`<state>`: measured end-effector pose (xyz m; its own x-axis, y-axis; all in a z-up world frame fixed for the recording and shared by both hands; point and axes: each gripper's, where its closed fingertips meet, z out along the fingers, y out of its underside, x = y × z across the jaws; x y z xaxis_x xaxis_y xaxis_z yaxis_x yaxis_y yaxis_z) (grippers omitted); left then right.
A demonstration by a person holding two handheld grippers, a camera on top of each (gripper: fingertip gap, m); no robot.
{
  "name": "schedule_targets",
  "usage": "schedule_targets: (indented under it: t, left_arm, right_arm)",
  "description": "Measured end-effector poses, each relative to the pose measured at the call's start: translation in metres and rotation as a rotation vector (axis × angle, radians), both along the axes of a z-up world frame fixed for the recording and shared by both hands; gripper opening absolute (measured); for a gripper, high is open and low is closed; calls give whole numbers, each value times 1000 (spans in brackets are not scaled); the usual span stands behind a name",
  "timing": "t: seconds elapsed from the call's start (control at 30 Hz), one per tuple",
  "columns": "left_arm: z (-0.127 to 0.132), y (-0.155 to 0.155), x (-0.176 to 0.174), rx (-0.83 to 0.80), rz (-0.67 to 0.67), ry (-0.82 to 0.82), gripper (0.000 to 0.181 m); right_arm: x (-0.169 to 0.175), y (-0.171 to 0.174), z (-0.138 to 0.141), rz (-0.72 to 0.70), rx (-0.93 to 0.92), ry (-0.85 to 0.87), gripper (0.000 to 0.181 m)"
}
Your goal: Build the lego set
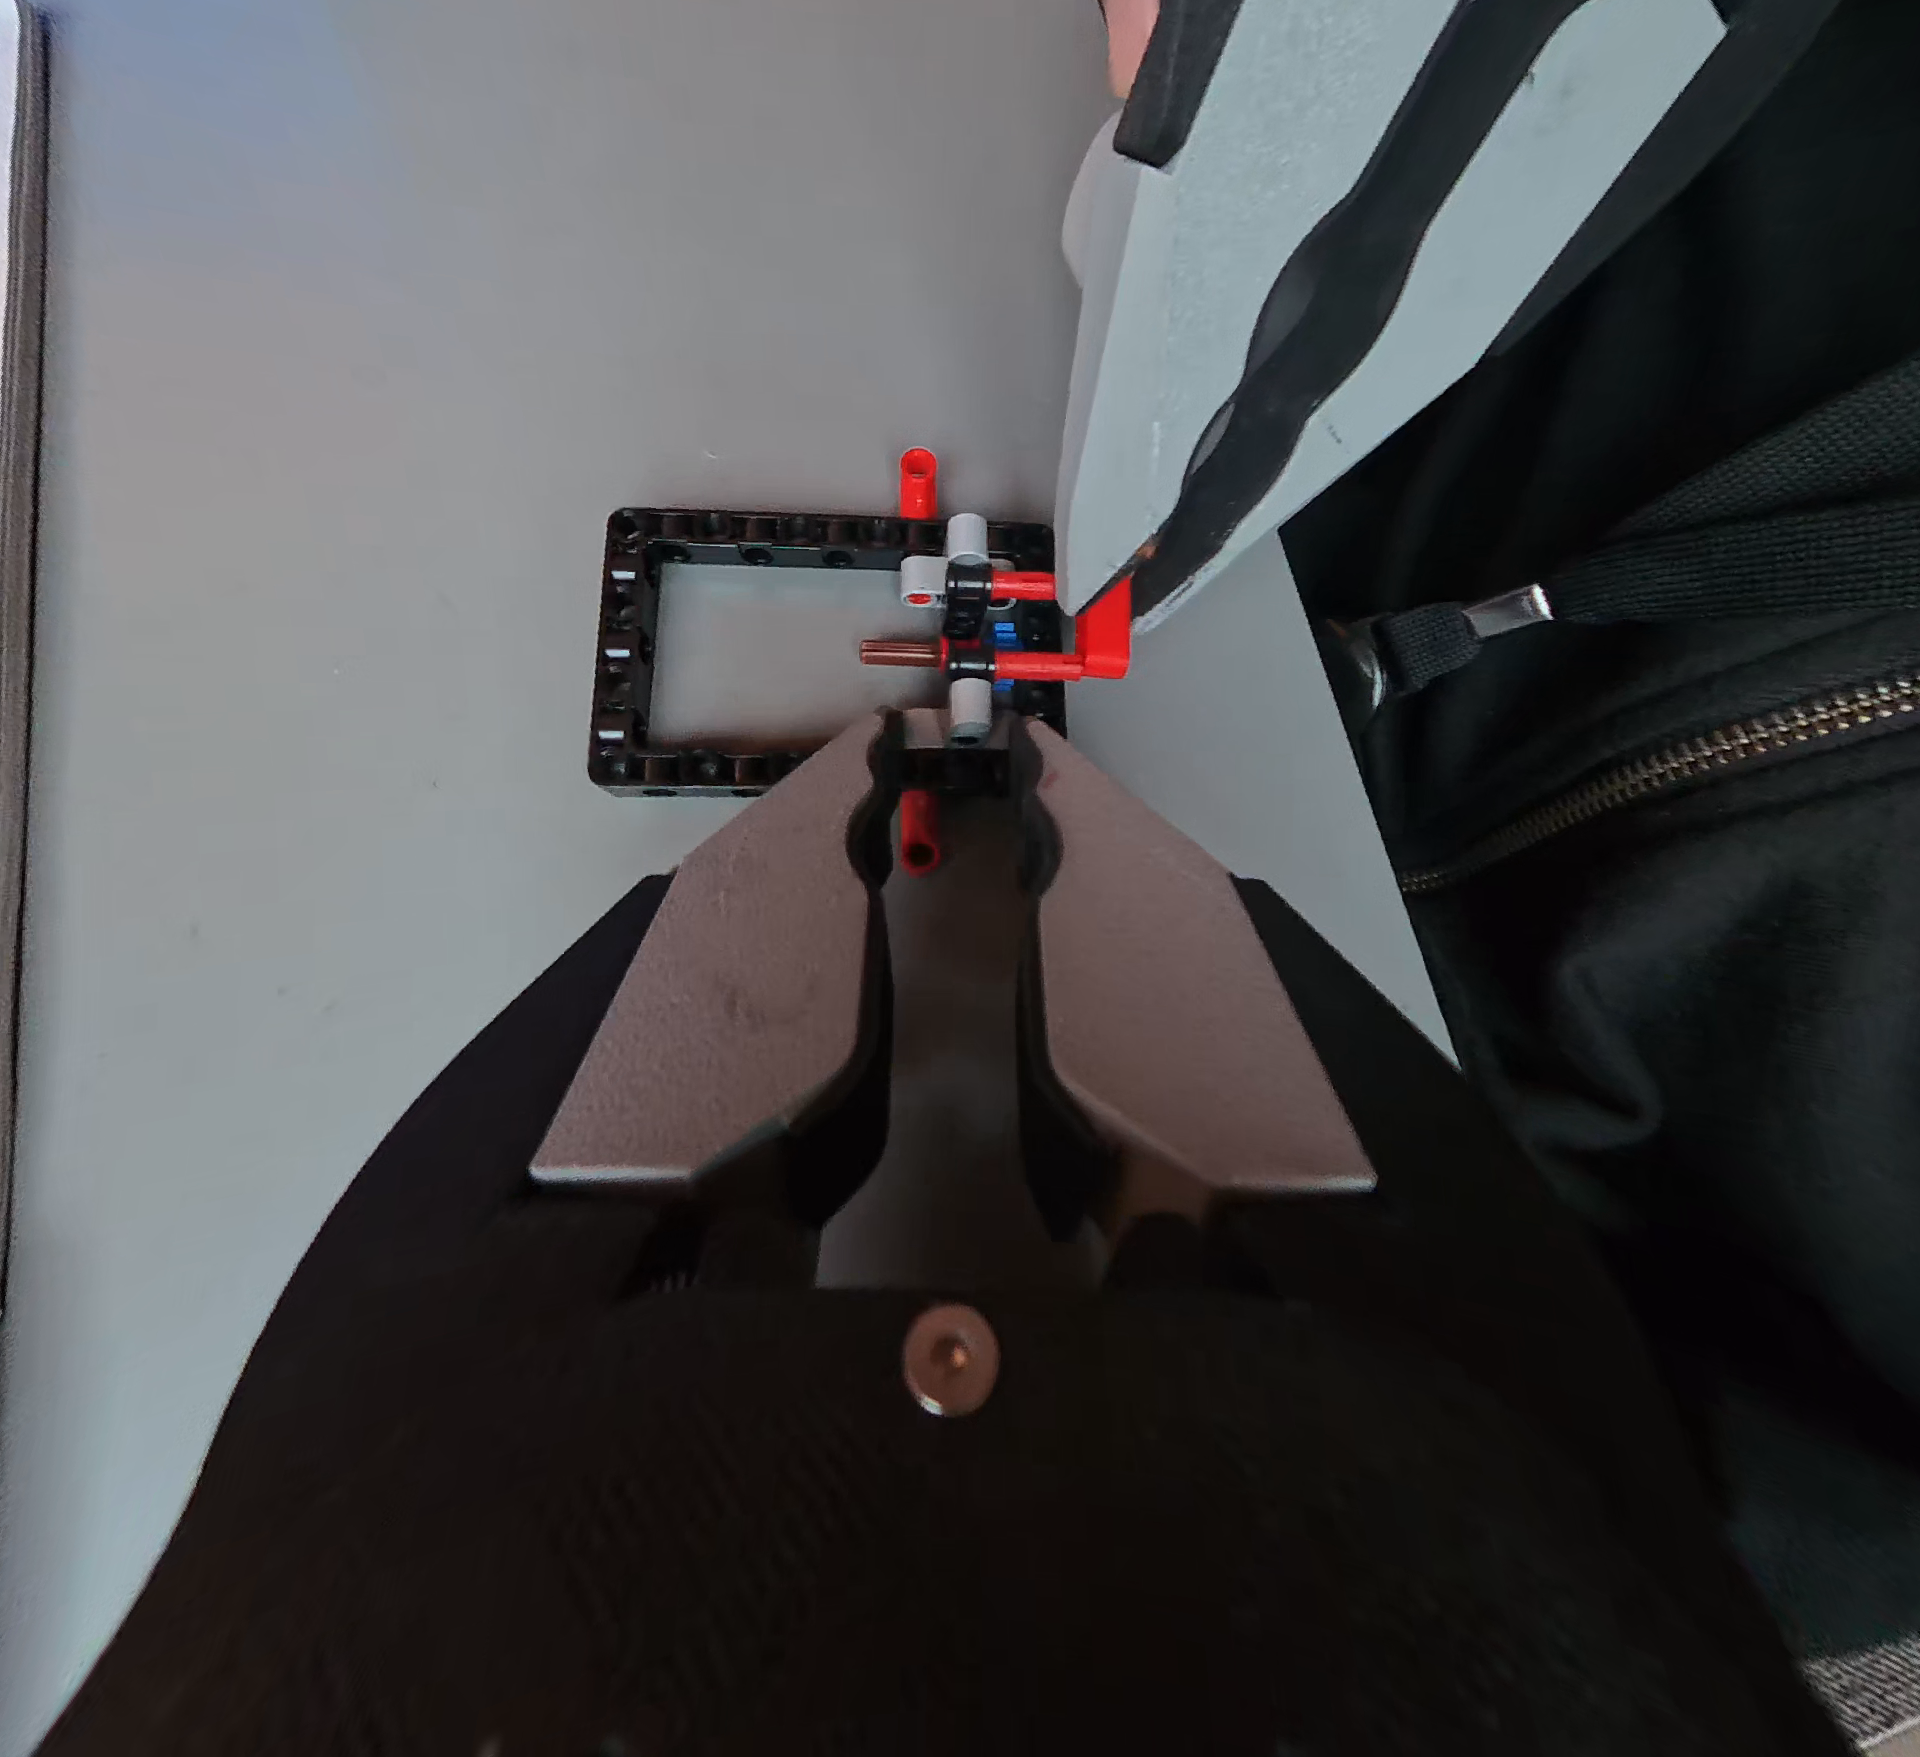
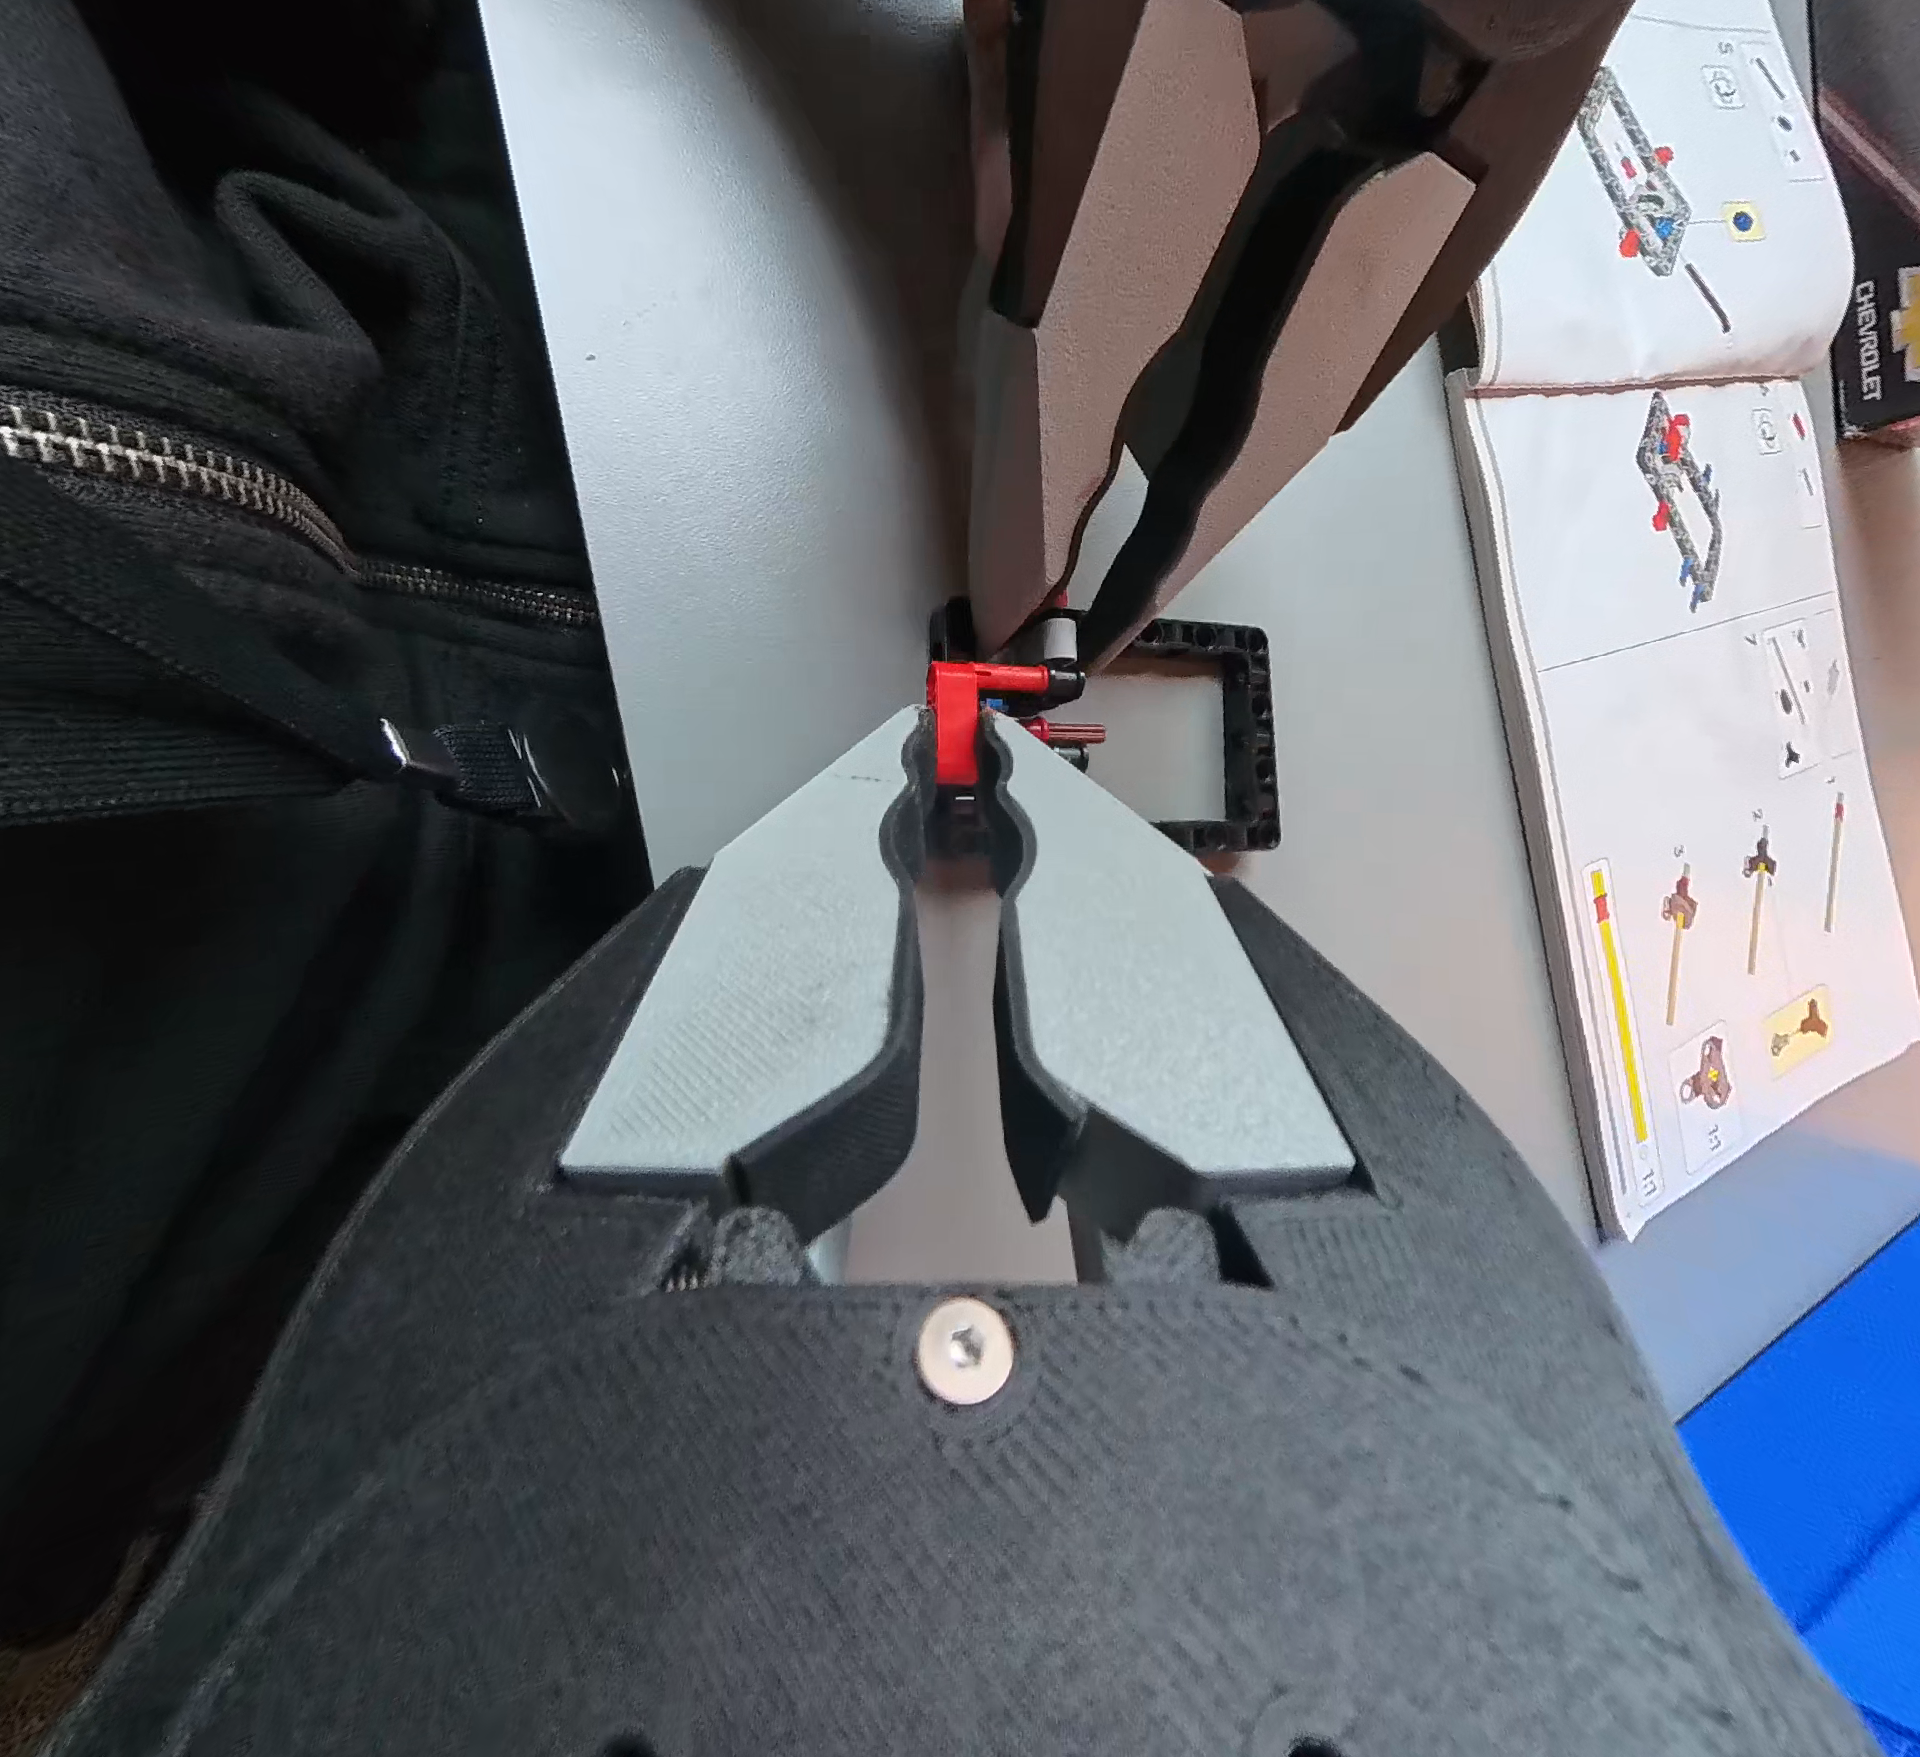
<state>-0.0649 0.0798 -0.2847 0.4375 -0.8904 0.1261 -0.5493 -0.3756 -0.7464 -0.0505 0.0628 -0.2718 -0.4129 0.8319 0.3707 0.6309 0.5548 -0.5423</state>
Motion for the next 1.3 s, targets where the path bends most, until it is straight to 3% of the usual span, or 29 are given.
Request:
schedule_targets:
  t: [0.3,0.57,0.83,1.03,1.3]
  left_arm:
    - [3,2,2,-7,25,-10,6]
    - [2,3,3,-5,33,3,7]
    - [2,2,2,28,-7,32,6]
    - [1,0,2,21,-12,23,7]
    - [1,2,-2,30,-4,54,7]
  right_arm:
    - [1,4,-2,21,46,-24,5]
    - [2,8,-3,85,111,-101,5]
    - [2,9,-3,167,47,-176,5]
    - [1,6,-2,146,-109,-211,4]
    - [-2,8,-2,196,66,-116,4]
